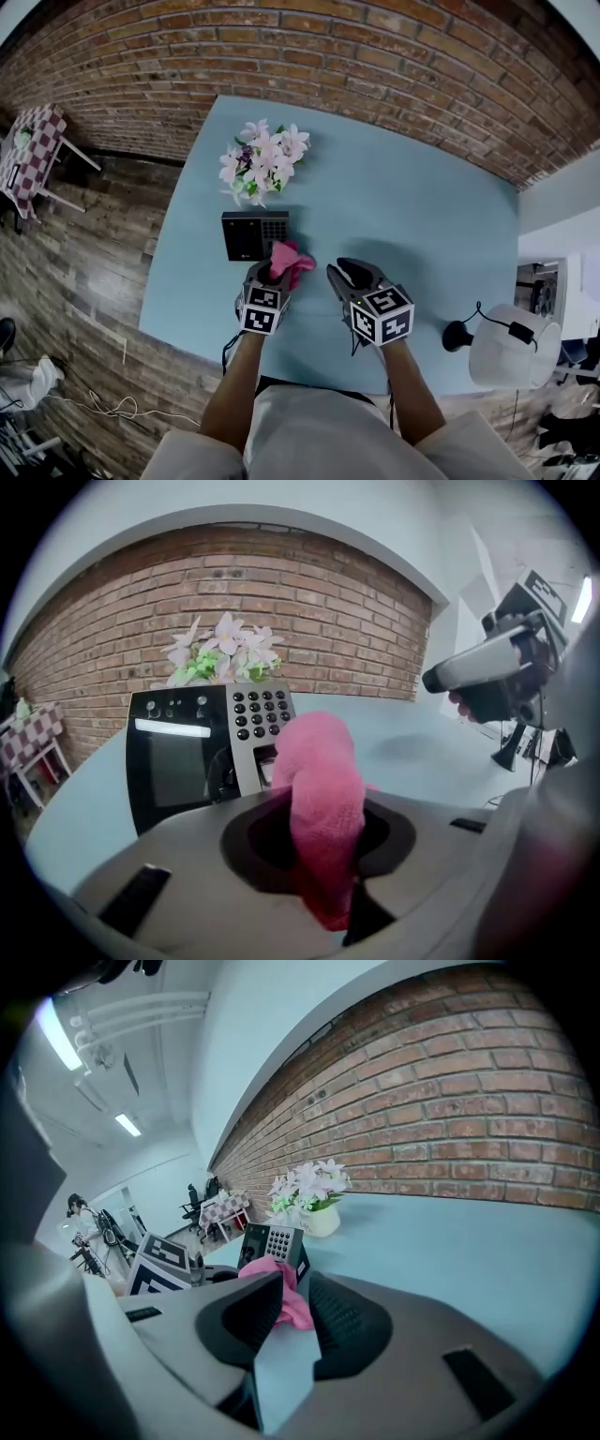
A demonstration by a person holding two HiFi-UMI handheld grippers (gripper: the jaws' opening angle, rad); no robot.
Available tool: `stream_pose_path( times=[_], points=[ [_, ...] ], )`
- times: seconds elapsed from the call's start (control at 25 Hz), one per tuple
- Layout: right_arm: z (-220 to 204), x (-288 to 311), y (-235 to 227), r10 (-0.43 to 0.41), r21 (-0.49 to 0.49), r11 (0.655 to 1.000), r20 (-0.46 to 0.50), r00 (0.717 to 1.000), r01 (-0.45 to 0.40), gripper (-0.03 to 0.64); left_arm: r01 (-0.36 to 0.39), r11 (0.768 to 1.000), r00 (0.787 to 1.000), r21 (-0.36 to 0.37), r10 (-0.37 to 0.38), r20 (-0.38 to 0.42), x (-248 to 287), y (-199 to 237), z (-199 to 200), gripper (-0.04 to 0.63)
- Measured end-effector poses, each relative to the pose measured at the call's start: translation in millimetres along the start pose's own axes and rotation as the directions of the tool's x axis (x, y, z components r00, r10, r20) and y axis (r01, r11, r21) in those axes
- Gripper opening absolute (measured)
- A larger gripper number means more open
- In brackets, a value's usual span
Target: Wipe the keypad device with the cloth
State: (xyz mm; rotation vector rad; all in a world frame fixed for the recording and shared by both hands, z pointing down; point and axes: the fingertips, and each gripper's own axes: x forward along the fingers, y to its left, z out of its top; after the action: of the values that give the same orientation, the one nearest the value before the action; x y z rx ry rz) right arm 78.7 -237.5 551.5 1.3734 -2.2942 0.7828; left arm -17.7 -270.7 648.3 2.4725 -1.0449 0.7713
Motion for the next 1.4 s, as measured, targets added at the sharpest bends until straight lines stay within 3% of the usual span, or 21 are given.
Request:
stream_pose_path(
  times=[0.28,0.48,0.64,0.72,0.8,0.88,1.04,1.32,1.4],
  points=[
    [2,-3,5,0.003,-0.01,1.0,0.01,1.0,-0.003,0.112,0.006,1.0,0.999,-0.011,-0.006,-0.05,-2,-6,-24,0.127],
    [4,-13,7,-0.004,-0.008,1.0,0.029,1.0,0.004,0.112,-0.014,0.999,1.0,-0.039,0.013,-0.024,-12,-9,-38,0.129],
    [-3,-25,12,-0.001,0.005,1.0,0.036,0.999,0.001,0.112,-0.041,0.996,0.999,0.084,0.042,-0.001,-17,-18,-43,0.13],
    [-6,-33,17,0.001,0.002,1.0,0.04,0.999,-0.001,0.112,-0.053,0.993,0.999,0.107,0.052,0.014,-17,-18,-44,0.129],
    [-9,-43,21,0.004,0.004,1.0,0.053,0.999,-0.004,0.112,-0.064,0.996,0.997,0.06,0.06,0.053,-21,-17,-43,0.129],
    [-10,-55,25,0.016,0.012,1.0,0.077,0.997,-0.017,0.112,-0.066,0.997,0.991,-0.04,0.071,0.115,-35,-17,-37,0.128],
    [-7,-79,33,0.039,-0.005,0.999,0.131,0.991,-0.039,0.112,-0.089,0.996,0.973,-0.025,0.093,0.211,-81,-31,-12,0.127],
    [-5,-130,56,0.044,-0.114,0.993,0.213,0.976,-0.02,0.112,-0.167,0.964,0.916,-0.208,0.23,0.329,-171,-52,5,0.127],
    [-9,-147,61,0.035,-0.126,0.992,0.226,0.973,-0.006,0.095,-0.185,0.956,0.906,-0.228,0.256,0.337,-198,-70,1,0.127]
  ],
)
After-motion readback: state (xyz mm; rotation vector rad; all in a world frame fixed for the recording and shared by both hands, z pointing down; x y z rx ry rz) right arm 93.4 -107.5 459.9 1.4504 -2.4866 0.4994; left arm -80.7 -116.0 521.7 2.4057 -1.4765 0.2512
